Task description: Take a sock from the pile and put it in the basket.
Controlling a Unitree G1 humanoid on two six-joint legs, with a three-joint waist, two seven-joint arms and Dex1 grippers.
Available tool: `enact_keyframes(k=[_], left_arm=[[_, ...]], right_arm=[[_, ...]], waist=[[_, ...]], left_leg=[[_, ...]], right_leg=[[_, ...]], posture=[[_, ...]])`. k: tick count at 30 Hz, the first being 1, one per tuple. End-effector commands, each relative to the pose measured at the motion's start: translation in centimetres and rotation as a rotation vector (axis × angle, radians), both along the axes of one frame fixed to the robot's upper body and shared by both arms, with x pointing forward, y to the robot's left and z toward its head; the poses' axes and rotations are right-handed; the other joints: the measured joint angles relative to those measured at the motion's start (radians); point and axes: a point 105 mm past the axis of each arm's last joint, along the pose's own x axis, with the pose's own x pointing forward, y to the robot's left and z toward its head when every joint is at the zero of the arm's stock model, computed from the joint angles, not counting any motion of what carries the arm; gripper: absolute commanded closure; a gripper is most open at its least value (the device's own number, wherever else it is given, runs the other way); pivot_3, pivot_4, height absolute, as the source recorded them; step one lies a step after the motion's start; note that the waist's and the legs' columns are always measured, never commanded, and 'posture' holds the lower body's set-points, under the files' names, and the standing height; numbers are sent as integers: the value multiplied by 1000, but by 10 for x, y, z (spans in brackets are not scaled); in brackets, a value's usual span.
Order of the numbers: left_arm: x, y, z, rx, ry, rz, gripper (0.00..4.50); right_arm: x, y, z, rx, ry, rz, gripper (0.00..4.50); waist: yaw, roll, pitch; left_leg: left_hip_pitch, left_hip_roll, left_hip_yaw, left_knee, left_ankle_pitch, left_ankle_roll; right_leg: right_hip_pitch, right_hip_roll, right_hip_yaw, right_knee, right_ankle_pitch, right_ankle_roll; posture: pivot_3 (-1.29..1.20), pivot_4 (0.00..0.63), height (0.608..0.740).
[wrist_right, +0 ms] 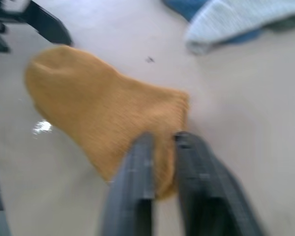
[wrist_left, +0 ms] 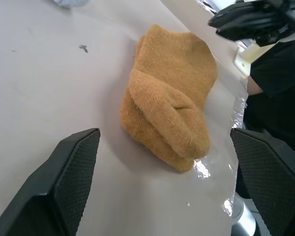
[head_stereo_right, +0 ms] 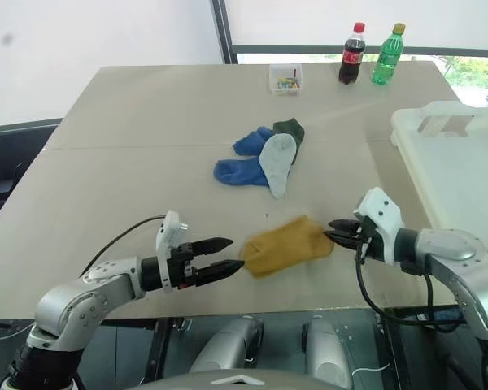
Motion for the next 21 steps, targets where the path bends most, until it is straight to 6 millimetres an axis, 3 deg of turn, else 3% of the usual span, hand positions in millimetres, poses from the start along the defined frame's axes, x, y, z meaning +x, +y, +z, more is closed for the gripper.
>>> enact_keyframes(k=[1, 12, 21], left_arm=[[-4, -4, 2, -11, 3, -35, 0], [-13, -8, -15, 10, 201, -68, 0], [-9, -21, -20, 30, 312, -122, 0]], right_arm=[[-3, 16, -1, -27, -58, 79, 4361], [18, 24, -53, -184, -26, 89, 4361], [16, 28, -56, -192, -33, 107, 4361]], waist=[[-1, 0, 0], [0, 0, 0], [0, -1, -2]], left_leg=[[0, 0, 0, 0, 0, 0], [1, 0, 0, 0, 0, 0], [5, 0, 0, 0, 0, 0]], right_leg=[[0, 0, 0, 0, 0, 0], [0, 0, 0, 0, 0, 0], [5, 0, 0, 0, 0, 0]], posture=[[0, 150, 740], [0, 150, 740], [0, 150, 740]])
